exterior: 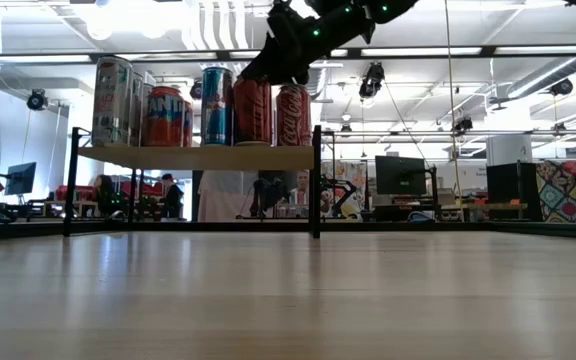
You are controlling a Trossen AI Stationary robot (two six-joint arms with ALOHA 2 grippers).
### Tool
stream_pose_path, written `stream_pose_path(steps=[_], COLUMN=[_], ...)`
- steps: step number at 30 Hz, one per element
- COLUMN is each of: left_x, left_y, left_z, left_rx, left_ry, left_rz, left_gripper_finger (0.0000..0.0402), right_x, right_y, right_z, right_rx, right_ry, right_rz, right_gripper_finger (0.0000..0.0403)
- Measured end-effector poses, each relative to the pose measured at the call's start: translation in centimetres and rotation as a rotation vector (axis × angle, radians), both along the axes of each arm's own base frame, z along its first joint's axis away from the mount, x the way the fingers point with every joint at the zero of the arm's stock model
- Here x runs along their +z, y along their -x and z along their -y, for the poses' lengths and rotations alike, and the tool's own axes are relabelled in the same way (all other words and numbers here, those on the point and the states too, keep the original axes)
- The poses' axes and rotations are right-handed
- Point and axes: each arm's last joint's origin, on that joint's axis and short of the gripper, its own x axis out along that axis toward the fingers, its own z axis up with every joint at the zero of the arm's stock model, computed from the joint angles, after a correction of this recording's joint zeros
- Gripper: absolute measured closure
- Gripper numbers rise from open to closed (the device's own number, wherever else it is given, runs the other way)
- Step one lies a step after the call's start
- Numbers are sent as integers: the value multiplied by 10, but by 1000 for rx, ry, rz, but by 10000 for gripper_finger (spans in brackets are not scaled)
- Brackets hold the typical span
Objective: Place canned beverage on shelf
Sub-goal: Adjust the red black soda cans on the shelf
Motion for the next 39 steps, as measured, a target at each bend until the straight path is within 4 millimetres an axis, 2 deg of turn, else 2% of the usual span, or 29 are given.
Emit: stream_pose_path(steps=[5, 23, 33, 39], left_x=[0, 0, -1, -4], left_y=[0, 0, -2, -15], left_z=[0, 0, 1, 5], left_rx=[0, 0, 0, 0], left_ry=[0, 0, 4, 2], left_rz=[0, 0, 0, -3], left_gripper_finger=[56, 56, 56, 56], right_x=[0, 5, 11, 17], right_y=[0, 1, 5, 7], right_z=[0, 1, 0, -1], right_rx=[-1, -82, -84, -82], right_ry=[1, -36, -21, -17], right_rz=[2, 45, 50, 71], right_gripper_finger=[162, 154, 97, 84])
